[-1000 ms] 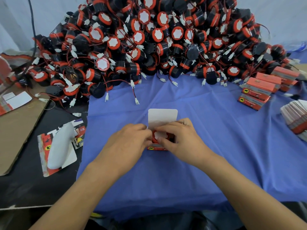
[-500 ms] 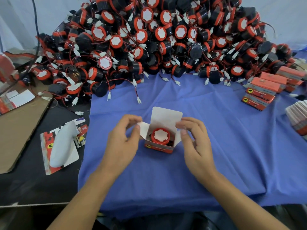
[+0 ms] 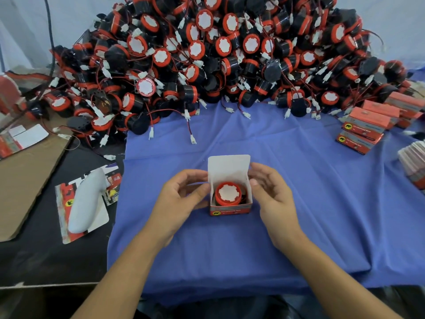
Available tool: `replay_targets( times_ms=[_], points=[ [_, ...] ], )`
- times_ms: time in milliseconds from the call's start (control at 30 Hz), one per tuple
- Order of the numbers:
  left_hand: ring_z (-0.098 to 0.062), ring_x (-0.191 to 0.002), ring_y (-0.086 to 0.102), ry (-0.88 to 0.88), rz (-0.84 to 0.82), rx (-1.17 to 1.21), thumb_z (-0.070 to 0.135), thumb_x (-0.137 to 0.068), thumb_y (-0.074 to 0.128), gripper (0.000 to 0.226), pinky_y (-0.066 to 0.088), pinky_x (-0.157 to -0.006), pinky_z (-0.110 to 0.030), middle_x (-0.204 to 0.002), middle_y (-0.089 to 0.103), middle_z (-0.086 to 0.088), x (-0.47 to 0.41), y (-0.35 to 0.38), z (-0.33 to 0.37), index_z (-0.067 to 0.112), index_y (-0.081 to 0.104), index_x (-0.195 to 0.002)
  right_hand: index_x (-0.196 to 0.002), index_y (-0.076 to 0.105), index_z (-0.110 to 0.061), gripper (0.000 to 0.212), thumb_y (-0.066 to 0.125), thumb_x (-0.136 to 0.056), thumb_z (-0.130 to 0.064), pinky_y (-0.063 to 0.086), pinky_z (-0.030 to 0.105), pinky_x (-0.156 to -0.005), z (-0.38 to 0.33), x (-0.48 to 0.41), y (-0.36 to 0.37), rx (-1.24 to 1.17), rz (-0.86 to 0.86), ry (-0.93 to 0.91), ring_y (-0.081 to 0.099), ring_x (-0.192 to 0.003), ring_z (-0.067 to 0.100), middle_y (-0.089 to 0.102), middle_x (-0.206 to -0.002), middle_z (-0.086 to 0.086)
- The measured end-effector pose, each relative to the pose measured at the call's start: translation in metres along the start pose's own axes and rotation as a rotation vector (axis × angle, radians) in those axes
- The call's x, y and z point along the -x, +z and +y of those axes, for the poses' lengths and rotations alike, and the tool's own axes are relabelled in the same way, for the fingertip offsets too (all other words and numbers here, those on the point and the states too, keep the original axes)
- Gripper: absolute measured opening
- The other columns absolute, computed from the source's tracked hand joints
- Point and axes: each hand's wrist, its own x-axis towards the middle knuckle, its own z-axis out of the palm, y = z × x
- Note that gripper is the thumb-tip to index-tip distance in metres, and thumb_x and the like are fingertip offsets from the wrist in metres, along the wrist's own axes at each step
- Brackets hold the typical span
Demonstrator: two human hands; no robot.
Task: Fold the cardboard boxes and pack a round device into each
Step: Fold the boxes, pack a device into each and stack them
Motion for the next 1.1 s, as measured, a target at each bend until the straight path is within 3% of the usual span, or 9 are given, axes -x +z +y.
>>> replay_targets(
  times_ms=[100,200,400,500,633,733,833,967,1100],
  points=[
    [-0.018,-0.110,0.070,-0.005,-0.007,-0.051,0.012,-0.094,0.074,0.031,0.061,-0.088,-0.037,-0.113,0.076,0.002,-0.001,0.004,-0.006,0.025,0.065,-0.120,-0.127,0.065,-0.019,0.030,0.059,-0.101,-0.004,0.055,0.023,-0.090,0.001,-0.001,0.001,-0.008,-0.080,0.054,0.068,-0.118,0.014,0.074,-0.123,-0.002],
    [-0.007,-0.109,0.070,0.049,-0.030,-0.116,0.008,-0.095,0.072,0.037,0.057,-0.090,-0.025,-0.114,0.076,0.010,-0.002,0.010,-0.008,0.033,0.065,-0.121,-0.127,0.065,-0.019,0.034,0.061,-0.100,0.000,0.057,0.027,-0.089,0.004,-0.001,0.002,0.074,-0.088,0.050,0.069,-0.116,0.014,0.074,-0.121,-0.004],
    [-0.009,-0.111,0.068,0.177,-0.045,-0.149,0.002,-0.097,0.066,0.033,0.057,-0.089,-0.023,-0.116,0.075,0.009,0.000,0.014,-0.009,0.026,0.070,-0.119,-0.112,0.069,-0.017,0.023,0.061,-0.100,0.001,0.059,0.029,-0.083,0.006,-0.001,0.002,0.070,-0.089,0.089,0.073,-0.104,0.017,0.076,-0.110,0.001],
    [-0.003,-0.105,0.069,0.204,-0.022,-0.154,0.005,-0.100,0.063,0.024,0.054,-0.078,-0.014,-0.110,0.075,0.011,0.004,0.015,-0.013,0.024,0.074,-0.109,-0.107,0.070,-0.016,0.018,0.056,-0.102,-0.006,0.055,0.022,-0.075,0.006,-0.002,0.000,0.105,-0.081,0.101,0.069,-0.089,0.011,0.075,-0.098,-0.003],
    [-0.007,-0.108,0.069,0.174,-0.026,-0.159,-0.001,-0.099,0.059,0.031,0.055,-0.079,-0.015,-0.115,0.074,0.010,0.007,0.013,-0.017,0.024,0.076,-0.107,-0.108,0.073,-0.015,0.033,0.046,-0.089,-0.021,0.054,0.032,-0.086,0.006,-0.002,-0.002,0.087,-0.100,0.139,0.069,-0.101,0.023,0.074,-0.105,0.002],
    [-0.012,-0.107,0.069,0.168,-0.053,-0.124,0.016,-0.092,0.050,0.032,0.054,-0.082,-0.020,-0.122,0.072,0.004,0.009,0.011,-0.015,0.019,0.076,-0.110,-0.110,0.072,-0.015,0.037,0.045,-0.088,-0.028,0.051,0.039,-0.095,0.006,-0.002,-0.003,0.075,-0.131,0.140,0.067,-0.110,0.028,0.073,-0.115,0.002],
    [-0.016,-0.111,0.067,0.201,-0.058,-0.149,0.043,-0.088,0.049,0.045,0.053,-0.085,-0.023,-0.130,0.069,0.002,0.012,0.008,-0.015,0.017,0.075,-0.114,-0.113,0.071,-0.016,0.043,0.048,-0.086,-0.041,0.052,0.026,-0.092,0.005,0.000,-0.003,0.118,-0.152,0.100,0.066,-0.111,0.015,0.072,-0.119,-0.004],
    [-0.014,-0.124,0.061,0.209,-0.081,-0.192,0.039,-0.081,0.054,0.044,0.055,-0.091,-0.028,-0.135,0.064,0.004,0.012,0.007,-0.018,0.022,0.074,-0.117,-0.116,0.068,-0.015,0.039,0.048,-0.082,-0.014,0.052,0.024,-0.085,0.006,0.002,-0.004,0.119,-0.179,0.084,0.066,-0.110,0.009,0.069,-0.124,-0.005],
    [-0.012,-0.116,0.064,0.265,-0.061,-0.340,0.026,-0.077,0.062,0.040,0.058,-0.088,-0.034,-0.137,0.060,0.013,0.013,0.010,-0.021,0.028,0.073,-0.116,-0.112,0.069,-0.022,0.044,0.048,-0.077,-0.009,0.055,0.029,-0.090,0.005,0.005,-0.002,0.180,-0.185,0.069,0.062,-0.121,0.011,0.062,-0.136,-0.011]
  ],
)
